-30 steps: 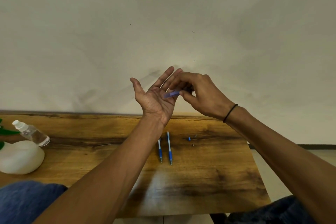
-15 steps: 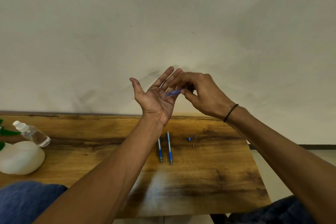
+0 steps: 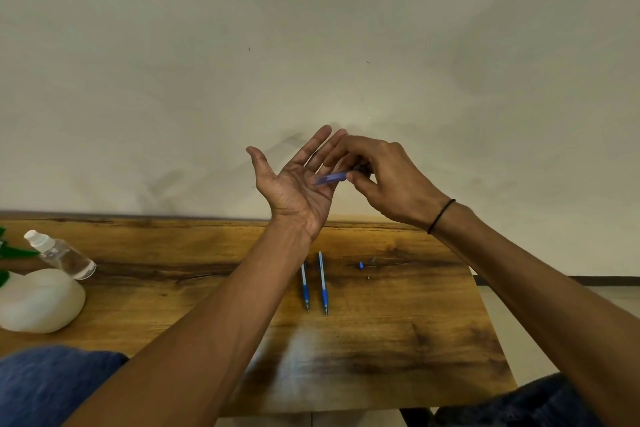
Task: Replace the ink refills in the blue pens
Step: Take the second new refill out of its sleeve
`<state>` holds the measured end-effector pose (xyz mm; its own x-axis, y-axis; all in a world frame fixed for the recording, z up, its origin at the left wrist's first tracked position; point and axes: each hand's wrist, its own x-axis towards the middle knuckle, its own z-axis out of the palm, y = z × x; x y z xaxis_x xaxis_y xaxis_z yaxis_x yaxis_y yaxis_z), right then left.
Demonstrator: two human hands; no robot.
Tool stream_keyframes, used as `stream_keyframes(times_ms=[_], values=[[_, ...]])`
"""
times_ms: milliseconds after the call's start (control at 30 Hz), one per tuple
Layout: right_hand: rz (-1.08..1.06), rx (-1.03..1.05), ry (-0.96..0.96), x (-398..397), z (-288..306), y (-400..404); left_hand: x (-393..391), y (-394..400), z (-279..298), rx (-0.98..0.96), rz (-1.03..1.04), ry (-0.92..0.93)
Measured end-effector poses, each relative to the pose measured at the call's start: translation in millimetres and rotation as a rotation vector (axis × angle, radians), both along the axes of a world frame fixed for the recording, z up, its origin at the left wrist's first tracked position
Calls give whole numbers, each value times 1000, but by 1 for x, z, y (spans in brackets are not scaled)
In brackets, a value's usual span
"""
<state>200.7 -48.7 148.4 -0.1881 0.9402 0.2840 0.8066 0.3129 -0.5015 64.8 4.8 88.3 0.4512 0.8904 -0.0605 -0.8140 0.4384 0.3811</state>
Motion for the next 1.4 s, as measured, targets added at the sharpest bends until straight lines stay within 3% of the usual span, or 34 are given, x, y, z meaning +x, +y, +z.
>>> stream_keyframes(times_ms=[200, 300, 433, 567, 667, 833, 1400], values=[[-15, 2, 28, 4, 1, -1, 1, 0, -1, -25, -2, 65], [-55, 1, 59, 9, 1, -2, -8, 8, 5, 2, -12, 470], [-102, -25, 104, 20, -1, -5, -29, 17, 18, 200, -60, 1046], [-133, -39, 138, 30, -2, -8, -46, 25, 35, 361, -70, 1302], [-147, -42, 153, 34, -2, -10, -53, 29, 43, 600, -70, 1414], [-157, -38, 147, 36, -1, -12, -48, 24, 40, 834, -129, 1499], [-136, -64, 167, 31, 1, -14, -38, 15, 35, 783, -130, 1447]])
